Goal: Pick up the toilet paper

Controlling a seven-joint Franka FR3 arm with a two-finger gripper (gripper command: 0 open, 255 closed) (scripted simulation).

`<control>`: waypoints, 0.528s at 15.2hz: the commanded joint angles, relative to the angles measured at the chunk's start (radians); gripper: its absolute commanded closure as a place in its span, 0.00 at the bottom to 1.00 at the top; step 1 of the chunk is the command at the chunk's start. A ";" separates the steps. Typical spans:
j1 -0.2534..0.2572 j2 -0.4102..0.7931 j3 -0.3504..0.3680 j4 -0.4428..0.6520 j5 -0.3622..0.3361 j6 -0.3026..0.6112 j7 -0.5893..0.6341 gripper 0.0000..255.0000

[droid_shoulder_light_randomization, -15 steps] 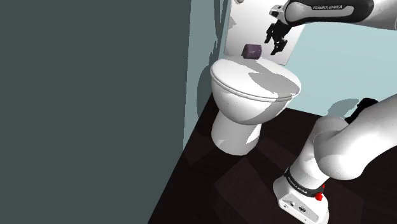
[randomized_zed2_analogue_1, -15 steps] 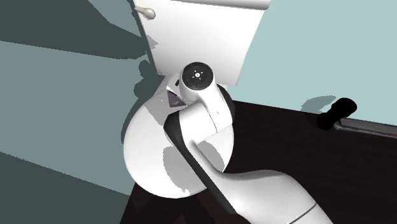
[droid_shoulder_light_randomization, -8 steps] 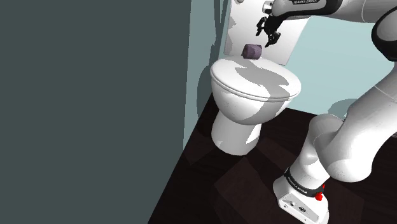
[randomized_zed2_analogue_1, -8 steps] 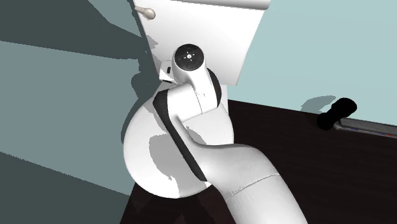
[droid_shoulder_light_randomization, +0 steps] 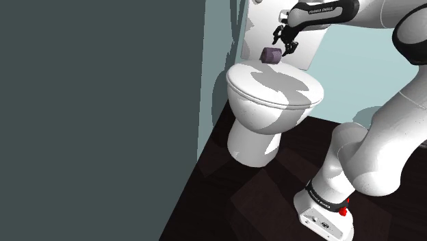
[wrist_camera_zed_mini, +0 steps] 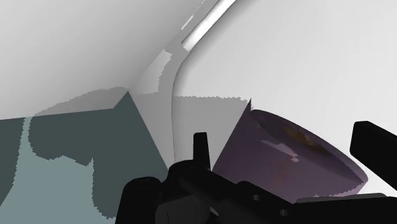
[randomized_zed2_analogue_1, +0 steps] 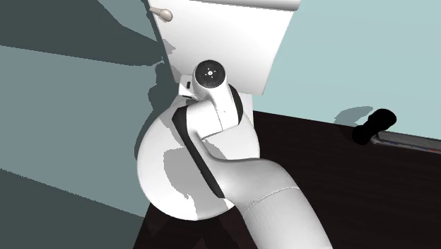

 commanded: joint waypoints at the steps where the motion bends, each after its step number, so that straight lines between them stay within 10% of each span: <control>1: -0.002 -0.003 0.002 -0.010 -0.005 0.008 0.003 0.00; 2: -0.002 -0.002 0.000 -0.008 -0.003 0.007 0.001 1.00; 8: -0.001 -0.002 0.000 -0.008 -0.003 0.007 0.001 1.00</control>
